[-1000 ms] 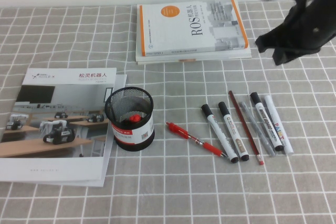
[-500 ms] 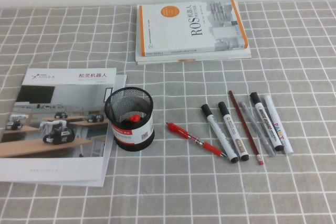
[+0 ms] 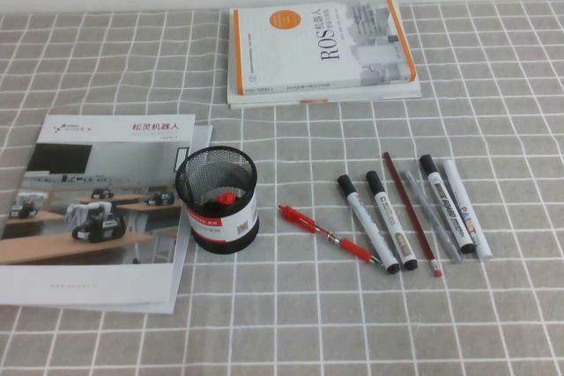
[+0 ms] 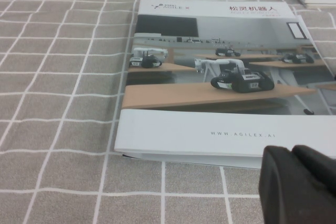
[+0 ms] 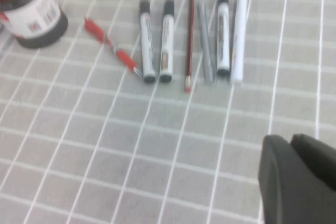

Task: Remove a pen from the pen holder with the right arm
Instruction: 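Take a marker out of the pen holder and lay it on the table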

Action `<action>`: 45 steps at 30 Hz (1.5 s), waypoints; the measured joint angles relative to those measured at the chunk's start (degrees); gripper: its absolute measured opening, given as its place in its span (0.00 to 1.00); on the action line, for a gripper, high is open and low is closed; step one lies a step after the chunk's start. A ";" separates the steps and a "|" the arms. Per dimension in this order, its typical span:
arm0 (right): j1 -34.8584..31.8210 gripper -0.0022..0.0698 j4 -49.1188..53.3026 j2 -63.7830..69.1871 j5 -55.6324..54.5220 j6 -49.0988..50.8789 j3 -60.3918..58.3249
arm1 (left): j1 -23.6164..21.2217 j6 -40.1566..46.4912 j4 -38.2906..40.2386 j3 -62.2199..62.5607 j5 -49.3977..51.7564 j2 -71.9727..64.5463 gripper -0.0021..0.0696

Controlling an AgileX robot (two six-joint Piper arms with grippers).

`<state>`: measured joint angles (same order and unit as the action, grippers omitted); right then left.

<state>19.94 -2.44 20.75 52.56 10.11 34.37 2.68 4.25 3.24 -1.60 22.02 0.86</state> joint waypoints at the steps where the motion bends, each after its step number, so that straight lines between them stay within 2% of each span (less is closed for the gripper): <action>1: 0.00 0.01 -0.32 -0.13 0.00 0.13 -0.54 | 0.00 0.00 0.00 0.00 0.00 0.00 0.02; 4: 0.00 0.01 -1.37 -0.21 -2.79 -0.31 -2.41 | 0.00 0.00 0.00 0.00 0.00 0.00 0.02; 16: -0.47 0.01 1.86 -0.21 -30.56 -1.95 -20.77 | 0.00 0.00 0.00 0.00 0.00 0.00 0.02; 19: -4.33 0.01 2.44 -1.27 -35.01 -1.98 -25.21 | 0.00 0.00 0.00 0.00 0.00 0.00 0.02; 21: -9.17 0.01 2.09 -2.91 -37.19 -1.98 -27.84 | 0.00 0.00 0.00 0.00 0.00 0.00 0.02; 24: -15.64 0.01 1.02 -6.94 -37.72 -1.98 -30.81 | 0.00 0.00 0.00 0.00 0.00 0.00 0.02; 27: -18.20 0.01 0.52 -11.77 -37.95 -2.31 -33.19 | 0.00 0.00 0.00 0.00 0.00 0.00 0.02; 33: -18.52 0.01 0.45 -20.70 -36.71 -5.12 -35.83 | 0.00 0.00 0.00 0.00 0.00 0.00 0.02; 39: -18.52 0.01 0.45 -21.18 -31.11 -5.66 -35.91 | 0.00 0.00 0.00 0.00 0.00 0.00 0.02; 45: -18.52 0.01 0.30 -21.18 -30.46 -5.65 -35.91 | 0.00 0.00 0.00 0.00 0.00 0.00 0.02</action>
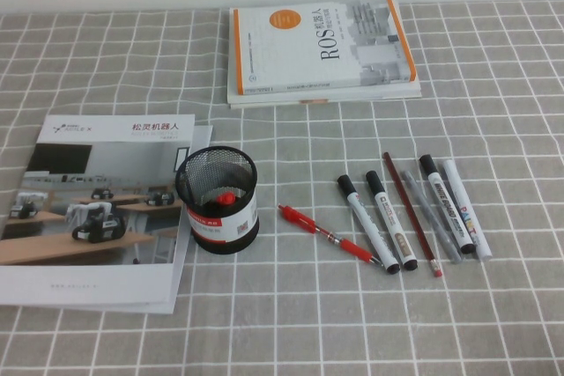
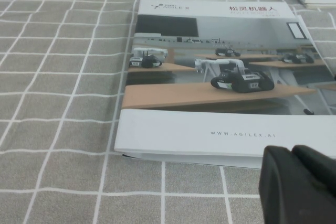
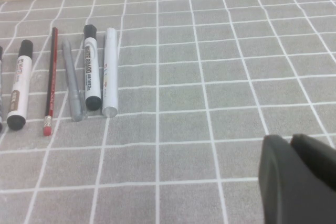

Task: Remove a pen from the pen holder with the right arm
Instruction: 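Take a marker out of the pen holder and lay it on the table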

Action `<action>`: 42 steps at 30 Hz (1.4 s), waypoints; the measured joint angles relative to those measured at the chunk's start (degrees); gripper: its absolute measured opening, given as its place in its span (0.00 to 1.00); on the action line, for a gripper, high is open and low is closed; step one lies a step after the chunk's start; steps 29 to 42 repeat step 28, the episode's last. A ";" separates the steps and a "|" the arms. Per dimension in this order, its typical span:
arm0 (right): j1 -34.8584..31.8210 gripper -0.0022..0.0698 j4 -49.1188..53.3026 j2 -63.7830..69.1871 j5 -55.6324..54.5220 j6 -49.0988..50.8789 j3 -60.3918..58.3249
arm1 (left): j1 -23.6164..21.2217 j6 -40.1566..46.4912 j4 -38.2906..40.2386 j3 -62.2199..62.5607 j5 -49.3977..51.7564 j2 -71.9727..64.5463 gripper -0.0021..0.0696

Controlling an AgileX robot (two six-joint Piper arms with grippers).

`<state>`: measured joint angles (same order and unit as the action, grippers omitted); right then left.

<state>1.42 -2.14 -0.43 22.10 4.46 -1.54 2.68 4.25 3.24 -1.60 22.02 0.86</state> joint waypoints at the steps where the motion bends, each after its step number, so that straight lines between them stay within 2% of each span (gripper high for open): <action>1: 0.00 0.01 -0.05 0.00 0.00 0.00 0.00 | 0.00 0.00 0.00 0.00 0.00 0.00 0.02; 42: 0.00 0.01 -0.53 0.00 0.12 0.00 0.00 | 0.00 0.00 0.00 0.00 0.00 0.00 0.02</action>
